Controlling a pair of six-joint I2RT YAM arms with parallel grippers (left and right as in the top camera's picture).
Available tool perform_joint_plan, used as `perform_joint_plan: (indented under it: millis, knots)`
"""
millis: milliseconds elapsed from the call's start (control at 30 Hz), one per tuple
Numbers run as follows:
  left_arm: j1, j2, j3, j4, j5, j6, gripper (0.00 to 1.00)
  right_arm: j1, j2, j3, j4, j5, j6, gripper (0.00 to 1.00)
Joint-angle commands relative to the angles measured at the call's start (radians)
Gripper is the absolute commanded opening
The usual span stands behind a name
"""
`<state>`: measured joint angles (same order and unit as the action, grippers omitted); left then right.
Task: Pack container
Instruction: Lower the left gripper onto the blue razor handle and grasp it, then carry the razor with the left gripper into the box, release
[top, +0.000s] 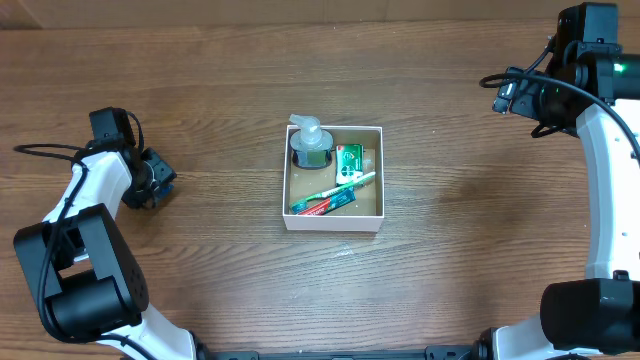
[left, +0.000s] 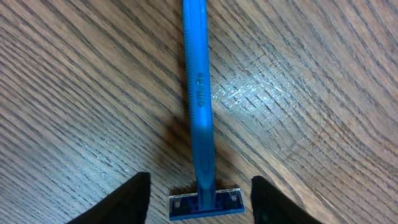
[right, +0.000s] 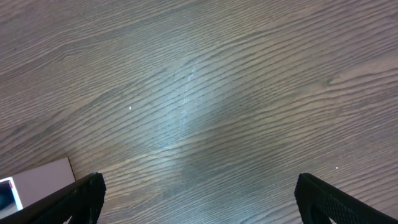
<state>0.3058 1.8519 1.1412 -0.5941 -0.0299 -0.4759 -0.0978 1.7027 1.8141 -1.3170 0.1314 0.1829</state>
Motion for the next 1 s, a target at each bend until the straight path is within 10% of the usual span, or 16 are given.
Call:
perform_joint_plan:
  millis: [0,367,633,967]
  knots:
    - [0.002,0.027,-0.006,0.000,0.005,0.000,0.49,-0.005,-0.019,0.023,0.006,0.006,-0.001,1.00]
    - [0.002,0.114,-0.006,0.013,0.011,0.000,0.46,-0.005,-0.019,0.023,0.006,0.006,-0.001,1.00]
    - [0.002,0.115,0.006,-0.002,0.132,0.002,0.04,-0.005,-0.019,0.023,0.005,0.006,-0.001,1.00]
    - [-0.016,0.089,0.478,-0.450,0.537,0.153,0.04,-0.005,-0.019,0.023,0.005,0.006,-0.001,1.00]
